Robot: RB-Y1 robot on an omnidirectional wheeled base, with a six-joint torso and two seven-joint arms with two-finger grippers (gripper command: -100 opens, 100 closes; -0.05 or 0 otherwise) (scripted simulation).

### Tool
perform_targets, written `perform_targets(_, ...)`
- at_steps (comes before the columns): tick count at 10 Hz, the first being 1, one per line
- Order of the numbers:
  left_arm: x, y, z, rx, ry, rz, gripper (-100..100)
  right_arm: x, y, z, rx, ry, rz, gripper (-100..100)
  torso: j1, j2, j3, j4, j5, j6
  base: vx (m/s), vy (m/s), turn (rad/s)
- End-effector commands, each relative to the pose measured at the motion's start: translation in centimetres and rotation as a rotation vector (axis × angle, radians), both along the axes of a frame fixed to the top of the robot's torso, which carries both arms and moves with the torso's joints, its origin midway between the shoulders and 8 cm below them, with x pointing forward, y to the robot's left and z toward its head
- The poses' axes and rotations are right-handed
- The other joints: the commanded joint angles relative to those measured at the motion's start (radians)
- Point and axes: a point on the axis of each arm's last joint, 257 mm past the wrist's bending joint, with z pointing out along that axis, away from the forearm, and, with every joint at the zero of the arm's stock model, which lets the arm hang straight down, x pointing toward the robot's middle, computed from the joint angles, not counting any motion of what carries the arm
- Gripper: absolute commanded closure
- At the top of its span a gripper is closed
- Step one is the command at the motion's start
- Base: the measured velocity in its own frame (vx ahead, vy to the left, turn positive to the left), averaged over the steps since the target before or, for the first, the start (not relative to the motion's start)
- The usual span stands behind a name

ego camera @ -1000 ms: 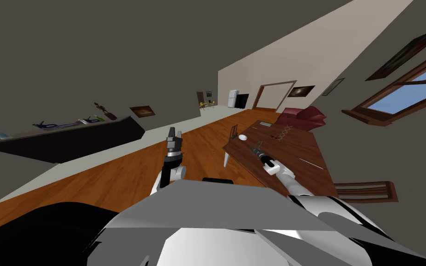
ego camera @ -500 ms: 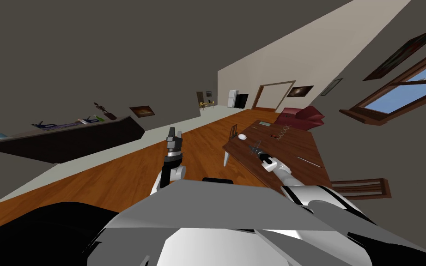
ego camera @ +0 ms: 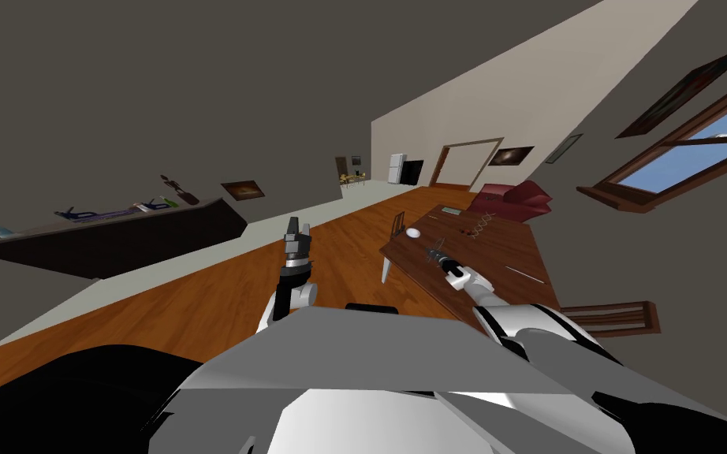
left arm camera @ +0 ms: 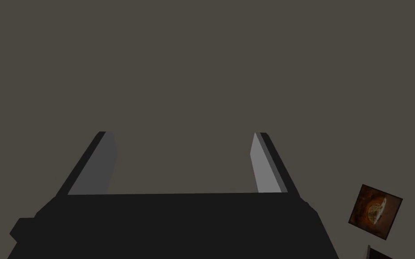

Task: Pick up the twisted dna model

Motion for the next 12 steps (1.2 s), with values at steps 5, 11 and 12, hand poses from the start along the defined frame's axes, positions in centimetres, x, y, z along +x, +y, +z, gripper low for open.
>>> perform_targets(5,0.0,0.0,0.0,0.000,0.000,0.000,0,0.4,0.0,0.2,-0.004,0.002,0.002,100,0.000,-0.001,0.000,0.000,0.000,0.000,-0.013,0.001,0.000)
perform_targets(11,0.0,0.0,0.0,0.000,0.000,0.000,0,-2.2,-1.5,-2.2,-0.002,0.050,-0.035,100,-0.004,-0.005,-0.004,-0.004,-0.003,0.004,0.022,-0.001,0.007)
perform_targets(12,0.0,0.0,0.0,0.000,0.000,0.000,0,-2.9,-2.5,-3.2,0.002,0.083,-0.063,100,-0.007,-0.007,-0.007,-0.008,-0.005,0.006,0.012,0.003,0.009)
